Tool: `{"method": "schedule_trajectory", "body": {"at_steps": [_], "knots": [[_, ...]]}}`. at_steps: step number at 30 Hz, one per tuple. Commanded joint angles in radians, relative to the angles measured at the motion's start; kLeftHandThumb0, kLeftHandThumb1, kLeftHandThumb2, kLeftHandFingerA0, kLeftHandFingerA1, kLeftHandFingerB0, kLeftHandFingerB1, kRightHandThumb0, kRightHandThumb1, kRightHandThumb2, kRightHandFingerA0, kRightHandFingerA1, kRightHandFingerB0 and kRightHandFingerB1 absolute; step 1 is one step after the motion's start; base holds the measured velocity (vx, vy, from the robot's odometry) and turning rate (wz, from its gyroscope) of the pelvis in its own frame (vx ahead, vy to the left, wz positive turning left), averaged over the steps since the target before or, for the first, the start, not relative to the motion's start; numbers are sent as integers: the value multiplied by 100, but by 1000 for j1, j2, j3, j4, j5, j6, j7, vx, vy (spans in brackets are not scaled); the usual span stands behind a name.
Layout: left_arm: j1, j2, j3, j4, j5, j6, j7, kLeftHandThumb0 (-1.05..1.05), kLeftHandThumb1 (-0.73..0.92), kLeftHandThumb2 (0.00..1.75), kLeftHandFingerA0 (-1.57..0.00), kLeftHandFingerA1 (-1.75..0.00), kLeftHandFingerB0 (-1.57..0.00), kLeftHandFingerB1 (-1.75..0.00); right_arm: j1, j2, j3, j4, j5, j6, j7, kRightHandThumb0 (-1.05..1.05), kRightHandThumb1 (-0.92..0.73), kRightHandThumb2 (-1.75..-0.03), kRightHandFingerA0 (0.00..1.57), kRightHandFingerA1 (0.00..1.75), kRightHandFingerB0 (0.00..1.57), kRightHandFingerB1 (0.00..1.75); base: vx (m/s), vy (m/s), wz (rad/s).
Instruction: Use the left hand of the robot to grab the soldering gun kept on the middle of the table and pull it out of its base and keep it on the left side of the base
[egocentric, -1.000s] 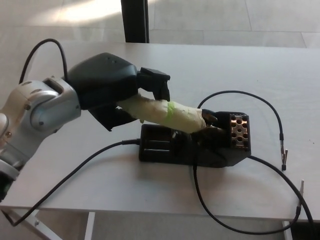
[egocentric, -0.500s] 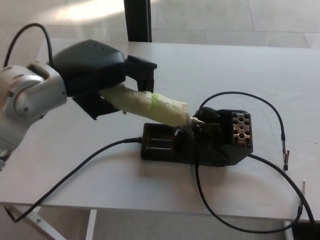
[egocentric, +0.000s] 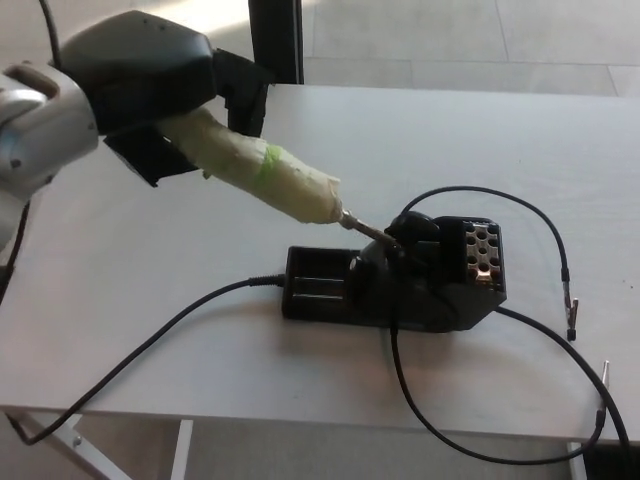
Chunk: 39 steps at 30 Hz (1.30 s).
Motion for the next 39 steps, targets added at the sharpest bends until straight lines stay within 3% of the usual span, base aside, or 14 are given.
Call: {"method": "schedule_trajectory", "body": {"at_steps": [1,7,10,16,17,18,24,31,33,35,36,37,38,39], "knots": [[80,61,75,-52,-26,27,-3,-10,61,96,-88,-175,-69,-169,8,-23,-9,2,15,-4,19,-105,-91,-81,157,99,51,150,0,0,0],[223,142,174,-47,-46,-27,29,-2,55,101,-88,-175,-76,-160,1,-24,-9,4,13,-1,21,-105,-92,-79,157,97,62,149,0,0,0],[297,149,212,-43,-69,-1,32,-4,61,99,-84,-175,-72,-160,4,-23,-13,8,17,-1,31,-105,-92,-78,154,97,56,144,0,0,0],[498,52,297,-45,-138,67,74,-5,60,103,-87,-174,-72,-158,10,-21,-10,-3,17,7,32,-105,-92,-83,151,102,51,145,0,0,0],[520,34,302,-49,-147,80,74,-5,60,105,-89,-173,-72,-159,9,-20,-10,-3,17,7,33,-104,-73,-132,144,113,67,119,0,0,0],[555,6,297,-54,-140,97,81,-12,60,106,-97,-163,-76,-150,9,-19,-11,-1,18,6,33,-102,-89,-86,156,99,64,141,0,0,0],[675,-168,244,-70,-137,163,119,-15,56,115,-84,-175,-73,-158,4,-16,-13,10,18,4,39,-105,-92,-76,156,93,61,143,0,0,0],[675,-194,200,-62,-102,106,157,-14,62,112,-87,-167,-71,-155,0,-13,-21,7,26,2,51,-105,-88,-84,156,95,60,147,0,0,0],[675,-204,195,-70,-77,110,197,-10,66,105,-90,-164,-75,-139,-2,-13,-25,0,30,5,48,-105,-88,-85,157,96,66,152,0,0,0],[661,-185,174,-66,-2,98,249,-16,79,74,-96,-126,-60,-74,-6,-18,-11,-8,16,13,35,-104,-89,-91,157,99,71,146,0,0,0],[658,-161,155,-95,42,136,230,-28,79,63,-75,-100,-47,-54,-5,-18,-14,-12,20,16,40,-104,-88,-90,155,100,69,144,0,0,0],[658,-158,151,-99,47,141,231,-28,79,63,-75,-100,-47,-54,-5,-18,-14,-13,21,17,40,-104,-88,-90,155,100,69,144,0,0,0],[650,-138,142,-96,63,122,229,-29,68,60,-73,-76,-37,-46,-6,-17,-18,-13,25,19,40,-105,-67,-122,150,113,76,128,0,0,0],[646,-127,134,-95,70,115,231,-29,68,60,-73,-76,-37,-46,-7,-17,-20,-13,27,21,40,-105,-67,-122,150,113,76,128,0,0,0]]}}
